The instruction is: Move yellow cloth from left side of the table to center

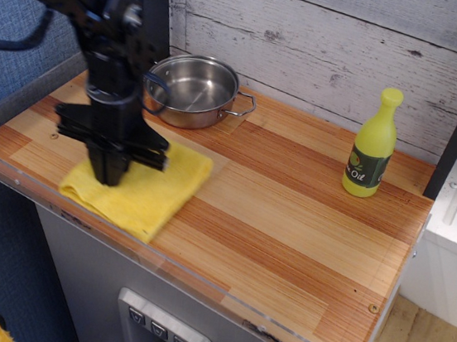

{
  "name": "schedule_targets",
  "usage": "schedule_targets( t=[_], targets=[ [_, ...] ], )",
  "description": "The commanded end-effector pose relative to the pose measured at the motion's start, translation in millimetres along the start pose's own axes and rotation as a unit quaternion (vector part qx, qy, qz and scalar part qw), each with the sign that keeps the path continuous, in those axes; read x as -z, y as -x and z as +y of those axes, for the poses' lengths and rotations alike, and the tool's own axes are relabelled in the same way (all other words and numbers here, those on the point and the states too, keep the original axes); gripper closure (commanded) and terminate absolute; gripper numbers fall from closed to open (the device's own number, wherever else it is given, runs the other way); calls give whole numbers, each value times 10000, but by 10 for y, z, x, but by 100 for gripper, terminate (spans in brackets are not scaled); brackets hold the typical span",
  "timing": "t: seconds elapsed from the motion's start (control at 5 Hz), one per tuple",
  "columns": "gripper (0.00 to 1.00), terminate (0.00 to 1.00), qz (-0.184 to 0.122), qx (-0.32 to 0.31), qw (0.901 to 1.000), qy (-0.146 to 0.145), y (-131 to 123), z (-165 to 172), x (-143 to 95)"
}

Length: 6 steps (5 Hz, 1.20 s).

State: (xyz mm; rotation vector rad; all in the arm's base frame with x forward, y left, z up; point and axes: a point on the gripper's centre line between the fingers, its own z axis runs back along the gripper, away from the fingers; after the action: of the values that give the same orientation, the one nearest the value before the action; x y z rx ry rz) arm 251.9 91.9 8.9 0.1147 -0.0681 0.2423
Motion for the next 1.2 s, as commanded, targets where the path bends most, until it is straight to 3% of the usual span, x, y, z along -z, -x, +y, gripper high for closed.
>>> schedule_targets(
  t=[0.0, 0.8, 1.0],
  targets=[
    [100, 0, -159, 326, 9992, 162, 75, -364, -185],
    [100, 0, -164, 560, 9975, 402, 159, -836, -309],
    [0, 0, -217, 428, 9979, 430, 117, -761, -406]
  ],
)
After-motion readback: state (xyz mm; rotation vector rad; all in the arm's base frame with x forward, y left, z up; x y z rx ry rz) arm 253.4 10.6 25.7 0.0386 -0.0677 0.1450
